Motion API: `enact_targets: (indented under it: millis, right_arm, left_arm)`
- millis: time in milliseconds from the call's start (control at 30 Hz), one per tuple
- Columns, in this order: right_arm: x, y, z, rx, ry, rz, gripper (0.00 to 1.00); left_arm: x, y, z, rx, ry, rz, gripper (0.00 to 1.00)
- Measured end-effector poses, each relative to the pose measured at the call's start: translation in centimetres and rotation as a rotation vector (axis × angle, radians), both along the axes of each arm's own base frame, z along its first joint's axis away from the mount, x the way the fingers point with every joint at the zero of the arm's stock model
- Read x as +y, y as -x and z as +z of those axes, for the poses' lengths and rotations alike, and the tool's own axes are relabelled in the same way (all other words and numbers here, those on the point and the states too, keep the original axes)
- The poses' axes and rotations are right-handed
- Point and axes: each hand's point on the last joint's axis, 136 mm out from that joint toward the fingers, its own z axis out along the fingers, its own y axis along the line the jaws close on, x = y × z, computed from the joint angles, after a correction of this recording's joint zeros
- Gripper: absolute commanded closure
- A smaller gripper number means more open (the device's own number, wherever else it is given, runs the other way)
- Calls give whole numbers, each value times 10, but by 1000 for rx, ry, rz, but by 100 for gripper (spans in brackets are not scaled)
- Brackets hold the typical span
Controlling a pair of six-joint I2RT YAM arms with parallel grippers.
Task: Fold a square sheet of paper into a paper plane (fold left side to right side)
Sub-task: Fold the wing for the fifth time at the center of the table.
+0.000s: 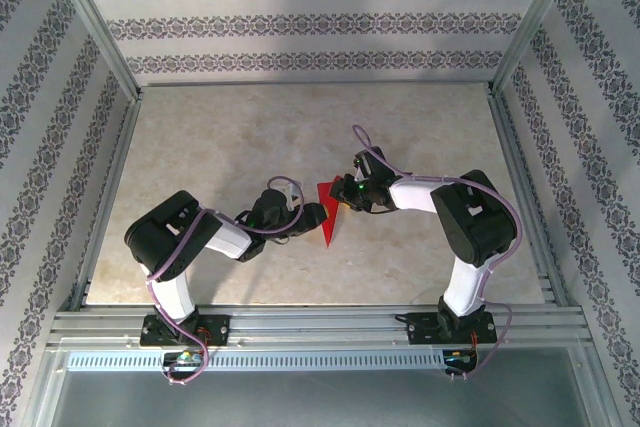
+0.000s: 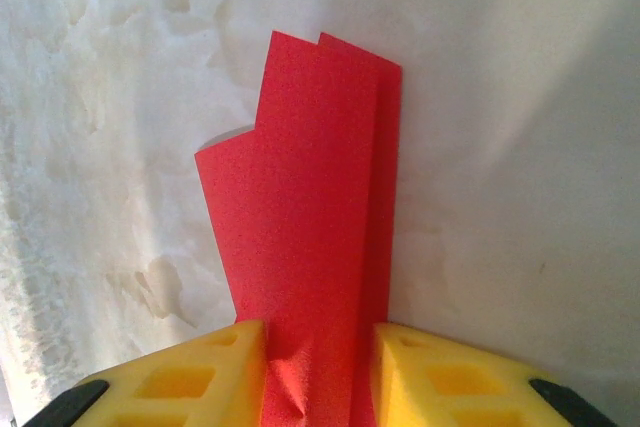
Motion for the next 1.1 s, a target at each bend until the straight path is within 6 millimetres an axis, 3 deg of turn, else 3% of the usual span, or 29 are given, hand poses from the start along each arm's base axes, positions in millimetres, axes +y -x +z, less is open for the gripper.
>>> enact_targets:
  millis: [433, 767, 1100]
  right_arm:
    - [0, 0, 0, 0, 0, 1, 65]
    - [0, 0, 0, 1, 0, 1, 65]
    - [0, 0, 0, 1, 1, 1, 64]
  left_arm:
    - [-7, -16, -6, 35, 10, 8, 66]
    - [-8, -19, -15, 52, 2, 10, 86]
    - [-6, -21, -19, 63, -6, 18, 94]
